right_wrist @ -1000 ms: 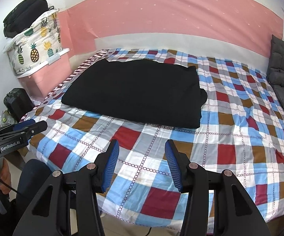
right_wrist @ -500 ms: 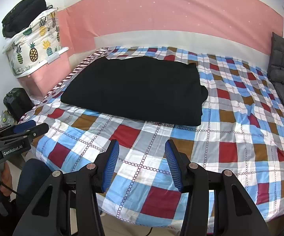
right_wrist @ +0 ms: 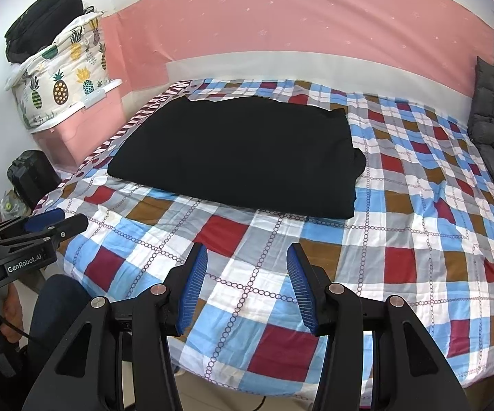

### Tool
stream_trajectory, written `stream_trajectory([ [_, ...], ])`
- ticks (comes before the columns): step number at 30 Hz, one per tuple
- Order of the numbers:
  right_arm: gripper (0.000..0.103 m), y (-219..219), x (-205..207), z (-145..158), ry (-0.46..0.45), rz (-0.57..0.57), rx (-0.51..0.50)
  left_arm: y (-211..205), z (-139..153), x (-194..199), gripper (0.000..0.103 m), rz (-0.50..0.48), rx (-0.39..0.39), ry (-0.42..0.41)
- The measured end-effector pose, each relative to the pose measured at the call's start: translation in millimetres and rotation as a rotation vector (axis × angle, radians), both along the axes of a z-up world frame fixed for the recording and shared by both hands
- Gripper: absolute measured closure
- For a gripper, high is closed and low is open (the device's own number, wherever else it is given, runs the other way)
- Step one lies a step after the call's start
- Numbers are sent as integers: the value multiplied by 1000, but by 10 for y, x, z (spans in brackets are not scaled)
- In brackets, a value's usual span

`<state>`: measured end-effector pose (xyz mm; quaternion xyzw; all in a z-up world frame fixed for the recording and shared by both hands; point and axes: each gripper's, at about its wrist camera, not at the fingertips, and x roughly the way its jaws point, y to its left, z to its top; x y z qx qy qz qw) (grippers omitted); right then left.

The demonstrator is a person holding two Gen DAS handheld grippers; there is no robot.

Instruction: Fold large clothes

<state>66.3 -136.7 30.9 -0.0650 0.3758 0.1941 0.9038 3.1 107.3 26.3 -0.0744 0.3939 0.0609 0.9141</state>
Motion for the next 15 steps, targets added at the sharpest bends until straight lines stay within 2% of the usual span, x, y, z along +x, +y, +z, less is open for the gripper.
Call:
stream_trajectory([
  [15, 54, 6, -7, -2, 0, 0, 1, -5, -14, -14, 45, 0, 10, -1],
])
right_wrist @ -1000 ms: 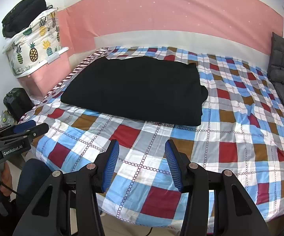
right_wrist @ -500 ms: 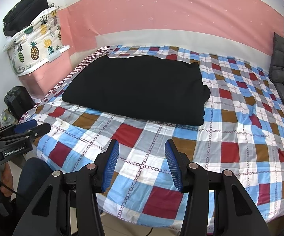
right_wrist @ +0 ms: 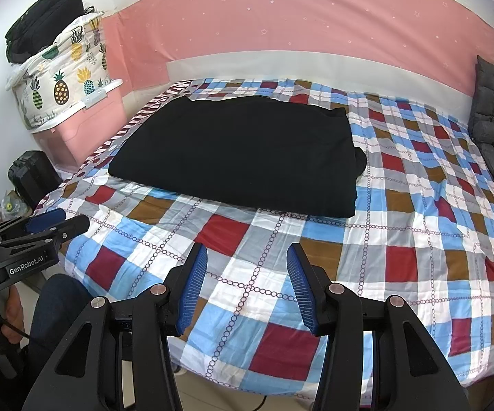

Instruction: Fold large clothes

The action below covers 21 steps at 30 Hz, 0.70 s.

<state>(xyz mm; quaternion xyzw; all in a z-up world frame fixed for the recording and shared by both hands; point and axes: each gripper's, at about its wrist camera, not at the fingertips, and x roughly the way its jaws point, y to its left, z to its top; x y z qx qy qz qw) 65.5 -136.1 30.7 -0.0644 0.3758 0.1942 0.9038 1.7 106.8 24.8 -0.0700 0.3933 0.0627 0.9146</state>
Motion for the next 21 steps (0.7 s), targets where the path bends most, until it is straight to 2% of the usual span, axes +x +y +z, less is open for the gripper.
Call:
stream_trajectory([
  [21, 54, -8, 4, 4, 1, 0, 0, 14, -4, -11, 44, -3, 6, 0],
])
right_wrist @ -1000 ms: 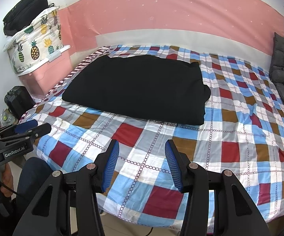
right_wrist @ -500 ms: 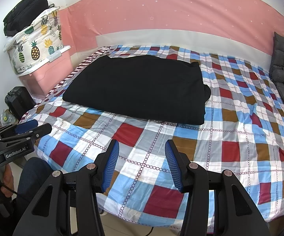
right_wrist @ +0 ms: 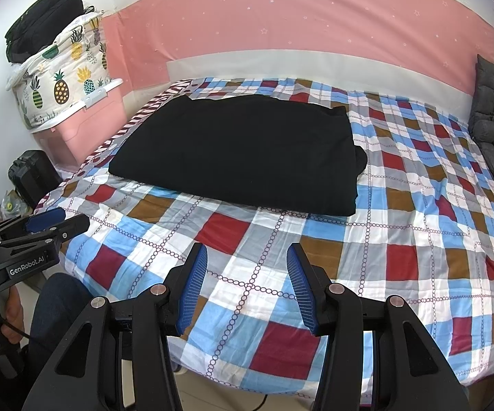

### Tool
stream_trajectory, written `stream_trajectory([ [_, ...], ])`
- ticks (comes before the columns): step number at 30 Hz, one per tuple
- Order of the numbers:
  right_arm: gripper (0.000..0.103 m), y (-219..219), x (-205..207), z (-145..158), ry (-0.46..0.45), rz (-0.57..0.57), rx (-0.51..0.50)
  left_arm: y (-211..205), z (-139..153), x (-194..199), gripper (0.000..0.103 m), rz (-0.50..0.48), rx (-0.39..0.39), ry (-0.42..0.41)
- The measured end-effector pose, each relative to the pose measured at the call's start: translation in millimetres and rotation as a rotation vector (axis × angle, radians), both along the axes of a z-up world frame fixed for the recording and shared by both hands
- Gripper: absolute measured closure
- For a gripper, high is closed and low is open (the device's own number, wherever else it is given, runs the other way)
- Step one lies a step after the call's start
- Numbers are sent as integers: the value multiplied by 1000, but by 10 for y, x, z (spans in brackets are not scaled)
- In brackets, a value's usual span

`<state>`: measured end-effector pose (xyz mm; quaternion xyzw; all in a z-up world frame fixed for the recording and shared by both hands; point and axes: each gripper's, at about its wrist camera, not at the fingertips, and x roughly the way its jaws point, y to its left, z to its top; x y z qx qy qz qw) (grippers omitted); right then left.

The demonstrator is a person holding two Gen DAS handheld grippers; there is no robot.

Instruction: Fold large clothes

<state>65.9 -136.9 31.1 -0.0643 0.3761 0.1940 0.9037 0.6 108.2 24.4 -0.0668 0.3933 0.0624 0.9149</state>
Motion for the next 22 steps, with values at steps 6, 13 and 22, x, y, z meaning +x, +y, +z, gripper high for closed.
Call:
stream_trajectory([
  [6, 54, 1, -2, -6, 1, 0, 0, 24, -7, 4, 42, 5, 14, 6],
  [13, 54, -1, 1, -2, 2, -1, 0, 32, -2, 5, 41, -3, -1, 11],
  [22, 54, -8, 0, -1, 2, 0, 2, -24, -22, 23, 41, -6, 26, 21],
])
